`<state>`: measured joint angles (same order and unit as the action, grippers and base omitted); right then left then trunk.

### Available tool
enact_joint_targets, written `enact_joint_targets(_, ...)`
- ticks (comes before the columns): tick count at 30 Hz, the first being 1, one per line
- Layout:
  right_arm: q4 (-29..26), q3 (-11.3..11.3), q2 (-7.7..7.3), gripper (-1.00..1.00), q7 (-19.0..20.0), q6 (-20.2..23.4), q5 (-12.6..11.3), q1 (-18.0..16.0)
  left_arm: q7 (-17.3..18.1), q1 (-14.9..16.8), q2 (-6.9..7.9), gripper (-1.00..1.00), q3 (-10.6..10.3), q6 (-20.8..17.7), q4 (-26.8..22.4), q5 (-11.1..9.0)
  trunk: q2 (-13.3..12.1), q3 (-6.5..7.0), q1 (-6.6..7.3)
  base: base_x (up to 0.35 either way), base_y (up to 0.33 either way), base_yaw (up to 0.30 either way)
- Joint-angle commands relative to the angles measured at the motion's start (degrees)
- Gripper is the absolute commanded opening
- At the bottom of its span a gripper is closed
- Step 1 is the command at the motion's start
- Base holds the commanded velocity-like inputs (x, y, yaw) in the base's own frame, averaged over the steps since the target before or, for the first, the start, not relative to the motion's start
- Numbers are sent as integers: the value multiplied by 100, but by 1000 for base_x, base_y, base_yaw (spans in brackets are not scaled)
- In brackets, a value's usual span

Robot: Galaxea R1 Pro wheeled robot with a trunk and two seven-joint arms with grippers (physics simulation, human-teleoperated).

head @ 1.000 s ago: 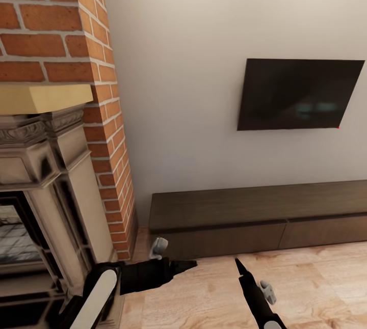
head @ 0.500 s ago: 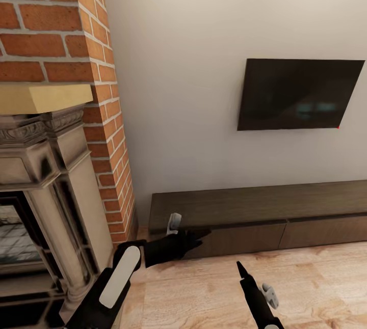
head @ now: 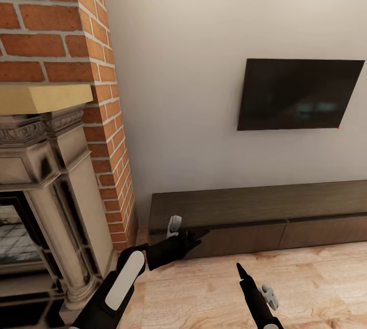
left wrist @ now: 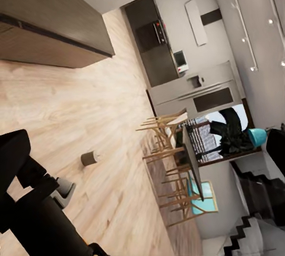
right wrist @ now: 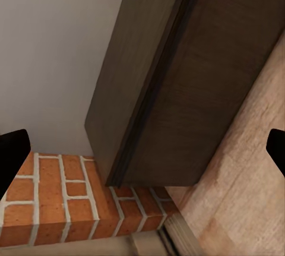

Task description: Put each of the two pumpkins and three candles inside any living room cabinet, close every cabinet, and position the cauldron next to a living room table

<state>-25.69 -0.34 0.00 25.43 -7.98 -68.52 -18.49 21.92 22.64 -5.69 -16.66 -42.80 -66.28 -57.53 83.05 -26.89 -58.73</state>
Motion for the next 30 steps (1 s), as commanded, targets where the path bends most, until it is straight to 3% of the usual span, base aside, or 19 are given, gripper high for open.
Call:
enact_joint_targets(1, 8, -2, 0, 100, 32, -3, -38, -5, 6, 4, -8, 100, -11, -12, -19, -13, 3, -6, 0, 0, 0, 0)
enact_joint_targets(15, 24, -9, 0, 100, 33, 12, -54, -6, 5, -5, -98, 100, -156, 9, -182, -22, 3, -6, 0, 86, 26, 0)
enact_joint_targets(30, 74, -18, 0, 100, 32, 53, -59, -6, 2, -5, -99, 100, -160, 6, -178, -22, 3, -6, 0, 227, 30, 0)
